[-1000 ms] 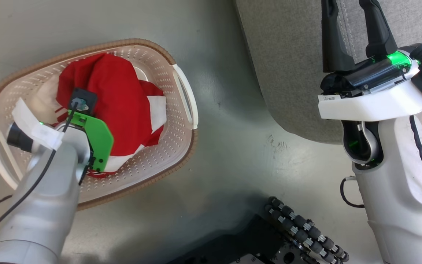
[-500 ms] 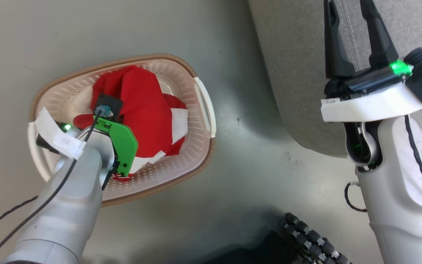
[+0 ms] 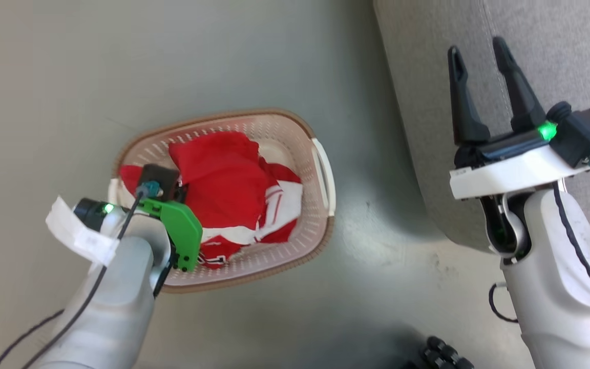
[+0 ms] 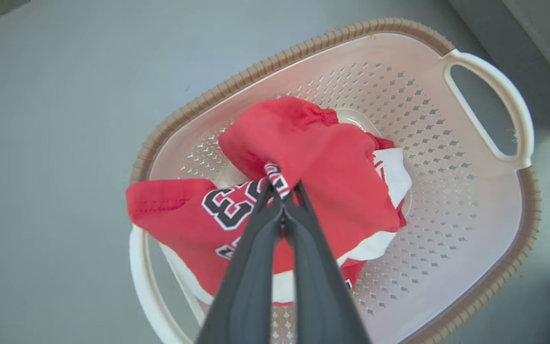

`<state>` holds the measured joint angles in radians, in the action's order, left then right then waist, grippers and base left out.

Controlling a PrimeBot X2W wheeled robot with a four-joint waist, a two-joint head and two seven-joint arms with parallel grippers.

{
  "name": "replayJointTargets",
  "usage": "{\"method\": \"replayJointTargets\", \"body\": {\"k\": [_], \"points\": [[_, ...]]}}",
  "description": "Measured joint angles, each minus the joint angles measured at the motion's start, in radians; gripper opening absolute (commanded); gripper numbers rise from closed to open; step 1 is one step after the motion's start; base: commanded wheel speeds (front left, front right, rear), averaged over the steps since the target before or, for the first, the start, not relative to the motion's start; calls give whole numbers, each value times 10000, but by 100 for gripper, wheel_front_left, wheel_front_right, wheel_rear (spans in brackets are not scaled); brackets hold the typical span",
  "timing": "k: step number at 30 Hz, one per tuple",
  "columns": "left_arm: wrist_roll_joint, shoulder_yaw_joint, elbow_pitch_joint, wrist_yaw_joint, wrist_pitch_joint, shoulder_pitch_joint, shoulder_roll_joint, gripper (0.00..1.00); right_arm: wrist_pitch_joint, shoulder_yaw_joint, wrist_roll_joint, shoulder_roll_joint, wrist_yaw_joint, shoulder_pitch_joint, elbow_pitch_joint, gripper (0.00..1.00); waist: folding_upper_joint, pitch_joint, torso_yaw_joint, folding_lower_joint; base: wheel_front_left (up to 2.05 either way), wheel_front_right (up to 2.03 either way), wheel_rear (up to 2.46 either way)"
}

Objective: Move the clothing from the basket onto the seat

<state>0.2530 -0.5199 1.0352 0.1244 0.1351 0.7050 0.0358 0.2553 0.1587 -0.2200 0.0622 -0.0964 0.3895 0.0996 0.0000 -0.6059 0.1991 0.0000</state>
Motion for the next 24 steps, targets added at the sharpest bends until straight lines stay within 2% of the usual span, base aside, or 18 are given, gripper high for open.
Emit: {"method": "replayJointTargets", "body": {"k": [10,24], "points": [[1703,-1392,-1810,2,842,-905,4,0,0,-63,84,123,-77,-573,623,100,0,1270,-669,0,0,0,0],[2629,-1360,-3689,2,1166,-1190,6,0,-2,-144,90,255,-81,-1700,1294,100,0,3006,-1478,0,0,0,0]]}}
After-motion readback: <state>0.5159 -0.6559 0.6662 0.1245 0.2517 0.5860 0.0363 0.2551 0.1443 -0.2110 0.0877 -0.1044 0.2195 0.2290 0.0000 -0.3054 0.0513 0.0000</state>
